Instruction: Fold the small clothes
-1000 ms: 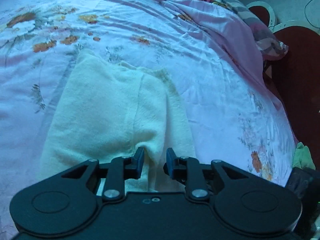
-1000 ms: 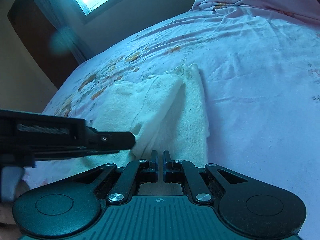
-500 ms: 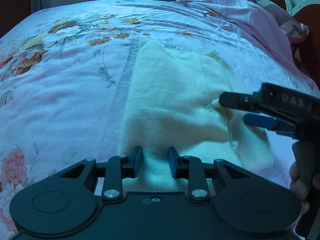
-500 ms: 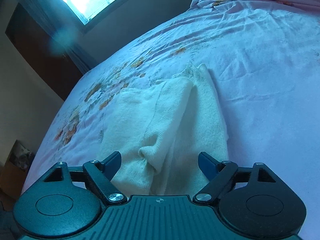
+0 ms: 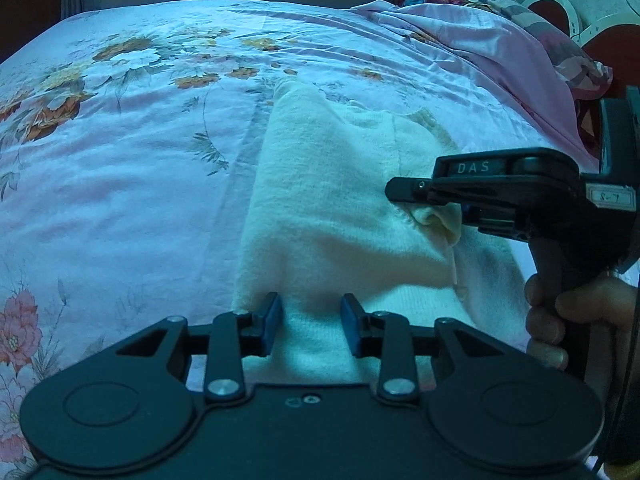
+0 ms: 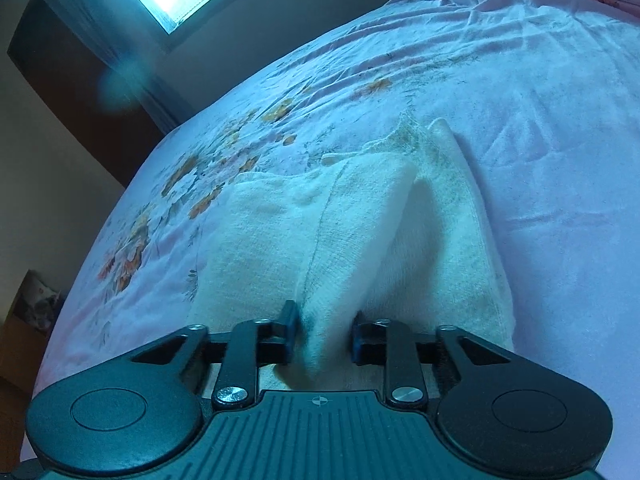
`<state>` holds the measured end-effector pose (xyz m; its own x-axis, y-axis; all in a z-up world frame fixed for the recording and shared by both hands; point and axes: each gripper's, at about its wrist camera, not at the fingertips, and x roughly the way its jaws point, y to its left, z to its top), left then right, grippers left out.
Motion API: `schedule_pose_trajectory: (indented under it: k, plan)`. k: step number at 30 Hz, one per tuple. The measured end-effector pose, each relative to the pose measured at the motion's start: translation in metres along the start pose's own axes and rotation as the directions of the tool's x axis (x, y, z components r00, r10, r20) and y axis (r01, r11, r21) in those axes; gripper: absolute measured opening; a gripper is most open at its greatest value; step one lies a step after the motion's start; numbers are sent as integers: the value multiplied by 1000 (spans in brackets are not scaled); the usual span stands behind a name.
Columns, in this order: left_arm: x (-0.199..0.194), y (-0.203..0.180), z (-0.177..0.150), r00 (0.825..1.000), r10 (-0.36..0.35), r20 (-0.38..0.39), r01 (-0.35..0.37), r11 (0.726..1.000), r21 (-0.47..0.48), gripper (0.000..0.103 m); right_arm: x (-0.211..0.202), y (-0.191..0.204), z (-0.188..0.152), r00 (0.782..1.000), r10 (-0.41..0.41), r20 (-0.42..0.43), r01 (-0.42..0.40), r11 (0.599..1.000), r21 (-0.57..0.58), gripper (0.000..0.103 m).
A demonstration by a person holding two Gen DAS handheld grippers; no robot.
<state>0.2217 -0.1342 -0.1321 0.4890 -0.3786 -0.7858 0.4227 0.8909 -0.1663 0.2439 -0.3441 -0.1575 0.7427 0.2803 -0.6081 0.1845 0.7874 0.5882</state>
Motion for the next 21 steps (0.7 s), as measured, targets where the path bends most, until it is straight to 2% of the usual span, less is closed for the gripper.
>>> schedule_pose_trajectory:
  k: [5,10,11,13,16,19,21]
  plan:
    - [0,1,1,1000,-3,-2,3,1000,-7,31,7,8,1,1000,-18,15,19,999,-45,22]
    - [0,1,1,1000,0,-1,0,1000,-7,31,25,2,13,1000,-19,0,19,1000,-10,22]
    - [-1,2,2,1000,-1,-1,1,1000,-8,31,25,4,15,1000,-22,2,22,999,-24,12]
    - [-2,2,2,1000,-9,7,9,1000,-8,31,17,17,17,998,-52,48,57,990,-129,12]
    - [-7,-2,4,998,-46,44,46,999,-1,31,-4,38,22,988,-61,143,101,952,-290,11]
    - [-6,-20,6,996,-66,65,63,997,43,31,-15,50,25,980,-77,184,154,878,-454,11]
    - [-1,-31,5,994,-94,52,91,995,51,31,-15,46,26,969,-128,212,222,825,-519,11]
